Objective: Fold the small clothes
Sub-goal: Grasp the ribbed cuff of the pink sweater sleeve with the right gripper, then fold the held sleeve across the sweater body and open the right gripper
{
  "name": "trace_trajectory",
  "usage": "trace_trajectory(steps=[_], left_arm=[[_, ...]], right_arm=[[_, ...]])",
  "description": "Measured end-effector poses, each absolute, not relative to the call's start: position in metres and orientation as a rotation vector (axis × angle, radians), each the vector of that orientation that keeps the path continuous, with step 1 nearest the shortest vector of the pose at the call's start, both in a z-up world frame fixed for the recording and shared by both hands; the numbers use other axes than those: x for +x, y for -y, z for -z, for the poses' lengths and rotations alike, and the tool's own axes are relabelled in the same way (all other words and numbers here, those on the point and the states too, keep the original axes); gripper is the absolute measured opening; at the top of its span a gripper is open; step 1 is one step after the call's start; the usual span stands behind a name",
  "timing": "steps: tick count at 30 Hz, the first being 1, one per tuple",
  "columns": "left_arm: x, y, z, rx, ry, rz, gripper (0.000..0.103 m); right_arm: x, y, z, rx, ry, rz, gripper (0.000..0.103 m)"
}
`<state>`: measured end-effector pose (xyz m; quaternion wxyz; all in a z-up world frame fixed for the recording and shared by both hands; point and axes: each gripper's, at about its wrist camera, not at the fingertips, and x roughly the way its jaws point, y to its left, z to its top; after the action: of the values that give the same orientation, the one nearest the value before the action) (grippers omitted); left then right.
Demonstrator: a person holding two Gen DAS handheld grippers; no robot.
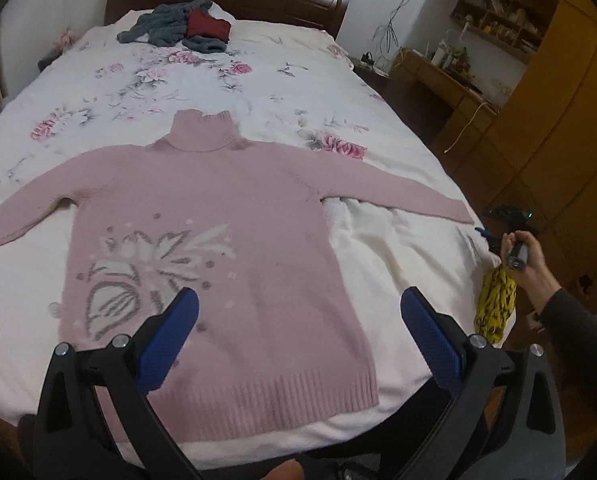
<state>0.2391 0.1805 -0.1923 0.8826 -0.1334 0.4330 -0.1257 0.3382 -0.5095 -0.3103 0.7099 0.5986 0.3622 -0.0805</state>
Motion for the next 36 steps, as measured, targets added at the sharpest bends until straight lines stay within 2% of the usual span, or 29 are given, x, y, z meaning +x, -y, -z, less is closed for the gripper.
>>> trace_trajectory(steps=[7, 13, 14, 16, 17, 18, 24, 30, 36], left_arm=[[0.267, -0.182, 0.214, -0.440, -0.925, 0.316, 0.100], [0.280, -0.196, 0.229, -0.551, -0.928, 0.310, 0.100], [0.282, -0.200, 0.231, -0.568, -0.931, 0.307, 0.100], [0.284, -0.205, 0.233, -0.580, -0.940, 0.298, 0.100], [0.285, -0.208, 0.234, -0.577, -0.948, 0.293, 0.100], [0.285, -0.211, 0.234, -0.571, -0.955, 0.290, 0.100], [0.287, -0.225, 0.234, -0.552, -0.971, 0.297, 0.100], [0.286, -0.244, 0.219, -0.585, -0.922, 0.311, 0.100], [0.287, -0.271, 0.203, -0.613, -0.880, 0.304, 0.100]], right_arm=[[0.377, 0.528, 0.345, 1.342, -0.842, 0.253, 0.039], [0.395, 0.523, 0.351, 1.329, -0.824, 0.273, 0.037], [0.396, 0.522, 0.351, 1.317, -0.827, 0.272, 0.033], [0.401, 0.517, 0.345, 1.270, -0.844, 0.259, 0.017], [0.403, 0.514, 0.338, 1.241, -0.844, 0.256, 0.008], [0.406, 0.509, 0.327, 1.209, -0.831, 0.249, 0.007], [0.421, 0.449, 0.245, 0.972, -0.785, 0.135, 0.006], [0.444, 0.336, 0.164, 0.751, -0.746, 0.009, 0.006], [0.461, 0.220, 0.135, 0.612, -0.758, -0.102, 0.006]])
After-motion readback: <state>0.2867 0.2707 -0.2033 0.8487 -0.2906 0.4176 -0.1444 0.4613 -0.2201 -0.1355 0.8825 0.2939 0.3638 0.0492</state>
